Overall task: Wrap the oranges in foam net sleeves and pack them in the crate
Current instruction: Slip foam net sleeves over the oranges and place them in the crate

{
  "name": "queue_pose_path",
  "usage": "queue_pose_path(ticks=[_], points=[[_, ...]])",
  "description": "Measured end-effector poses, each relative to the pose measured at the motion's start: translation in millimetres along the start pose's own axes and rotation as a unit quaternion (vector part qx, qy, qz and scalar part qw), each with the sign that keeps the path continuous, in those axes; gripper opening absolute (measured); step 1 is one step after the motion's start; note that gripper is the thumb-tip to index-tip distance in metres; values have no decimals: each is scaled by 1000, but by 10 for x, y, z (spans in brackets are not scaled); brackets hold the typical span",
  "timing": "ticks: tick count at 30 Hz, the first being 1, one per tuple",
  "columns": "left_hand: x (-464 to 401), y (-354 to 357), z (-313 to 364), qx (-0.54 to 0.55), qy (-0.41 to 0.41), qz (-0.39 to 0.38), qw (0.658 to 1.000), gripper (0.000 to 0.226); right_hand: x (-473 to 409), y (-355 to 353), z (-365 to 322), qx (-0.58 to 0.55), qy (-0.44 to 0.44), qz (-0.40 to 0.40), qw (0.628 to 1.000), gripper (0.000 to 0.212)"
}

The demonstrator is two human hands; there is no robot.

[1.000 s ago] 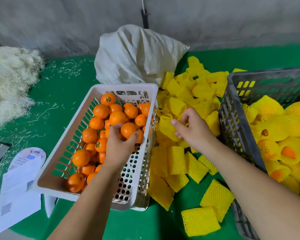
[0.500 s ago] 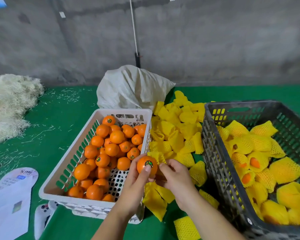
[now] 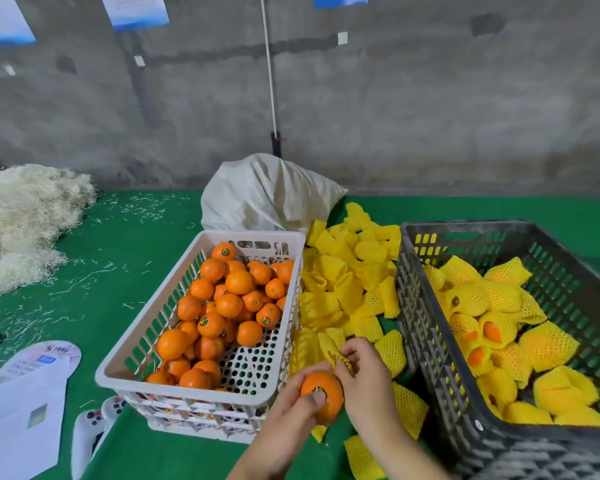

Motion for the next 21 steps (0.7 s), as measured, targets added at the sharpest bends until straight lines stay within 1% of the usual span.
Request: queue_pose_path(ticks=[1,3,5,6,8,9,11,13,15,16,17,18,19,21], points=[[5,54,13,26,-4,-19,999,79,43,4,44,1,6,-6,1000,25],[-7,134,87,49,1,-43,998,75,119,-5,55,-41,32,-35,998,12],[-29,145,156,37,15,-36,999,65,133,-48,21,-116,59,-36,991,12],[-44,134,184,18,23,-20,999,60,123,-89,3,-133,57,-22,989,5],[-69,98,255,-23,49,24,998,54,104,-204,-83,-109,13,13,994,17],[-73,88,297,-35,64,50,996,52,109,-257,-138,-111,-9,17,994,18],[-71,60,366,-46,79,113,989,47,133,-309,-236,-133,-38,1,990,19],[-70,79,427,-32,95,149,984,46,214,-335,-344,-134,-72,-16,988,21],[-61,137,536,-1,134,161,978,42,319,-359,-498,-99,-153,-15,983,19],[-42,162,604,13,150,168,974,44,385,-379,-586,-75,-202,-5,976,17],[-15,179,673,24,159,173,972,50,433,-400,-666,-56,-243,4,968,15],[16,192,737,32,166,169,971,58,458,-429,-727,-48,-264,7,963,14],[48,217,801,44,177,153,971,63,464,-466,-774,-49,-270,11,962,16],[93,321,913,106,188,82,973,72,472,-563,-857,-47,-276,30,960,21]])
Point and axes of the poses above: each hand's wrist, its own x-axis away from the middle knuckle, its own y-axis out of the palm, z = x × y, the point moved 5 cm from there along -x, towards the middle knuckle, and after that the axes turned 6 degrees about y, right-handed, at the moved point
